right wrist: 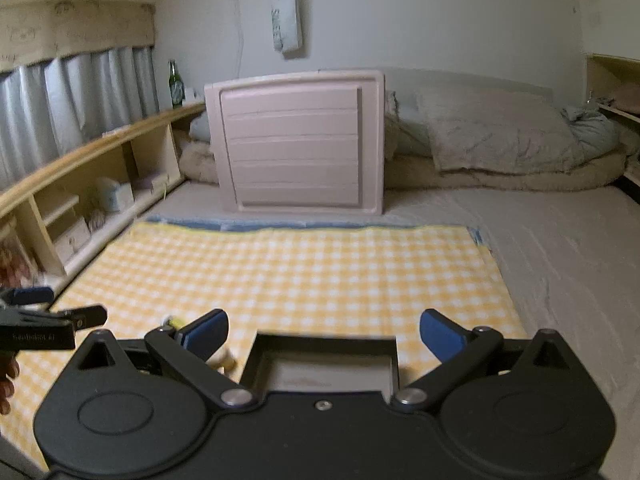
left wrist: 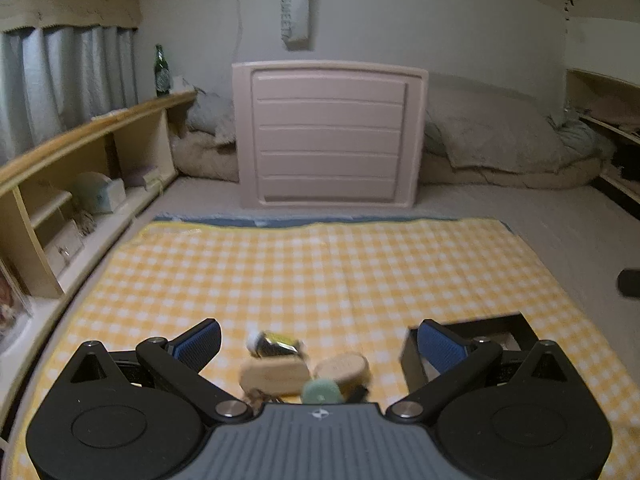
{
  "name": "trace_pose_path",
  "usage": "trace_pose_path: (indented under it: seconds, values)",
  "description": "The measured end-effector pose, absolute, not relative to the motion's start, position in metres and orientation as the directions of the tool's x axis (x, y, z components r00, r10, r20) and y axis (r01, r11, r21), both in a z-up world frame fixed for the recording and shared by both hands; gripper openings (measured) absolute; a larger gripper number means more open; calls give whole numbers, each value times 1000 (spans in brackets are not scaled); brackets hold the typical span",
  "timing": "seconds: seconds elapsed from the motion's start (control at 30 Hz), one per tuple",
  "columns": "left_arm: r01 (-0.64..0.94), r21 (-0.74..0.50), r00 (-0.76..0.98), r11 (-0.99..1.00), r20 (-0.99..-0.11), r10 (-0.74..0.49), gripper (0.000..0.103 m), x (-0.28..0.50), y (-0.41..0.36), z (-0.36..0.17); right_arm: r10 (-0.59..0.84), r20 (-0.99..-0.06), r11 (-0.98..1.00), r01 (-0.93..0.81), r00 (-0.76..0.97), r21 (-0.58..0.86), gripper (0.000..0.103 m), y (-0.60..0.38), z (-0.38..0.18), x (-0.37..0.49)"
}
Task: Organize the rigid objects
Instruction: 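Move the left tool over the item cluster and lower toward the claw clip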
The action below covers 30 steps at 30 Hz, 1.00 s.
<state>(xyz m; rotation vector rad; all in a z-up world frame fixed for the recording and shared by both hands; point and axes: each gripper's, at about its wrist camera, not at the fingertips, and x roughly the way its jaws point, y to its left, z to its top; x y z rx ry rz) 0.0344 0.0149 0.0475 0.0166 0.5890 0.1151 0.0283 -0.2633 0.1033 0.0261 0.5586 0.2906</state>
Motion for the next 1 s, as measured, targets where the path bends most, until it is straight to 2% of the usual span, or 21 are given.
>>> trace_pose_path:
  seconds: [0.17, 0.33, 0.43, 0.5, 0.53, 0.6, 0.67, 0.77, 0.9, 1.0]
  values:
    - [-116, 50, 835, 992, -536, 125, 103, 52, 21, 52, 250, -521, 967, -236, 816, 93, 103, -266, 104, 56]
    - [-117, 48, 827, 992, -548, 124, 103, 70, 25, 42, 242, -582, 969, -224, 776, 103, 102, -273, 80, 78]
    - [-103, 47, 805, 994, -583, 111, 103, 80, 26, 28, 260, -644, 965, -219, 719, 144, 89, -281, 53, 95]
    - [-86, 28, 775, 996, -626, 85, 103, 89, 31, 16, 239, -709, 970, -190, 663, 149, 72, -285, 32, 108]
    - [-79, 19, 764, 997, -642, 73, 103, 92, 34, 11, 222, -741, 974, -178, 634, 139, 67, -287, 22, 114]
    - [-64, 12, 744, 998, -666, 55, 103, 96, 39, 0, 176, -803, 982, -163, 570, 100, 48, -290, 0, 123]
    - [-58, 26, 734, 998, -676, 60, 103, 99, 42, -7, 144, -855, 988, -124, 498, 93, 45, -296, -20, 132]
    - [-62, 34, 723, 997, -688, 69, 103, 104, 48, -15, 175, -898, 984, -92, 403, 150, 36, -309, -45, 141]
    - [-64, 23, 692, 998, -719, 60, 103, 111, 57, -28, 145, -918, 988, -95, 370, 118, 33, -313, -68, 143]
    - [-52, 17, 664, 998, -747, 47, 103, 115, 60, -37, 184, -922, 982, -108, 341, 156, 29, -313, -81, 150]
